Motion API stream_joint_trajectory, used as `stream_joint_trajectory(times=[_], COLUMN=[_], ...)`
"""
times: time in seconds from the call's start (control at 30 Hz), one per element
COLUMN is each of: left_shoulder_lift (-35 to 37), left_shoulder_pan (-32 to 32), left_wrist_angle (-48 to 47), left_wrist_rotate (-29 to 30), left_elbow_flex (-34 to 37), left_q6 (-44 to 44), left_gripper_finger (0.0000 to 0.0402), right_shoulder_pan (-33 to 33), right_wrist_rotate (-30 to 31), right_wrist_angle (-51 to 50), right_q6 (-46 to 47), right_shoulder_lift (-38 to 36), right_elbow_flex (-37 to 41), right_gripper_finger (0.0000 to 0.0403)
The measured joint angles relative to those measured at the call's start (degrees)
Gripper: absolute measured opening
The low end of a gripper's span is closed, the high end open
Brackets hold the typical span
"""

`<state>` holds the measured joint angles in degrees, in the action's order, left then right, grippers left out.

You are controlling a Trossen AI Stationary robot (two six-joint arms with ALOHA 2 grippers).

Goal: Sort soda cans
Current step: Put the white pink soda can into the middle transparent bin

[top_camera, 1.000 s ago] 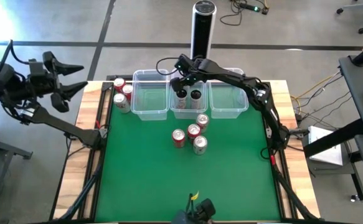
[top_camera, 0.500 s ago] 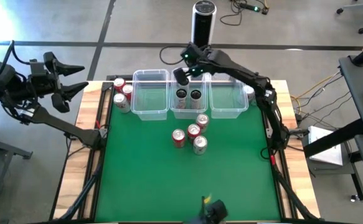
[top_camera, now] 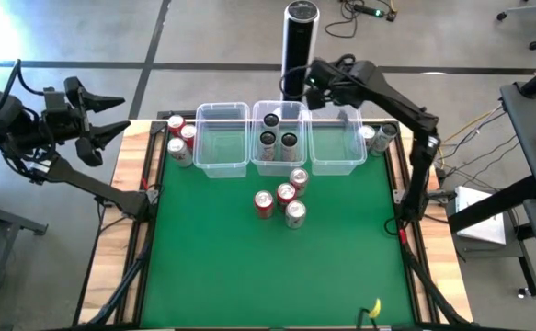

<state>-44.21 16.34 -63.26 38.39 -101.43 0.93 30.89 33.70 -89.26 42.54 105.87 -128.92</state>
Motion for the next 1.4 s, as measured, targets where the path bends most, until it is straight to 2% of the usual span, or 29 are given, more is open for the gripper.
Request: stream_joint_trajectory(times=[0.2,0.5,0.63,0.7,0.83,0.9,1.0,1.13,1.4], left_shoulder_lift=[0.00,0.00,0.00,0.00,0.08,0.35,0.50,0.48,0.58], left_shoulder_pan=[-0.02,0.00,-0.02,-0.02,-0.02,-0.02,-0.02,-0.02,-0.02], left_wrist_angle=[-0.04,-0.15,-0.76,-0.76,-1.06,-1.26,-1.25,-1.76,-4.90], left_wrist_rotate=[0.00,0.00,0.02,0.40,8.43,10.36,10.43,10.42,9.72], left_elbow_flex=[0.00,0.00,0.00,-0.04,-0.20,-0.20,-0.20,-0.13,-0.09], left_q6=[0.02,1.83,4.07,3.77,1.67,1.41,1.29,1.32,-0.45], left_gripper_finger=[0.0254,0.0254,0.0254,0.0254,0.0256,0.0262,0.0277,0.0294,0.0300], right_shoulder_pan=[0.64,0.38,1.06,1.71,4.90,7.11,10.54,15.17,19.81], right_wrist_rotate=[1.20,5.34,4.14,2.95,2.57,2.26,1.49,-2.67,-3.85], right_wrist_angle=[-0.47,-0.61,-0.48,-0.47,-0.05,0.38,5.25,14.65,19.29], right_q6=[9.23,41.49,47.13,48.47,49.00,48.75,45.53,38.43,35.70], right_shoulder_lift=[-7.69,-27.44,-32.24,-34.08,-36.70,-37.40,-38.26,-38.49,-36.69], right_elbow_flex=[16.47,46.06,53.82,56.24,59.67,60.61,61.97,63.56,65.52], right_gripper_finger=[0.0359,0.0359,0.0359,0.0359,0.0359,0.0359,0.0359,0.0359,0.0372])
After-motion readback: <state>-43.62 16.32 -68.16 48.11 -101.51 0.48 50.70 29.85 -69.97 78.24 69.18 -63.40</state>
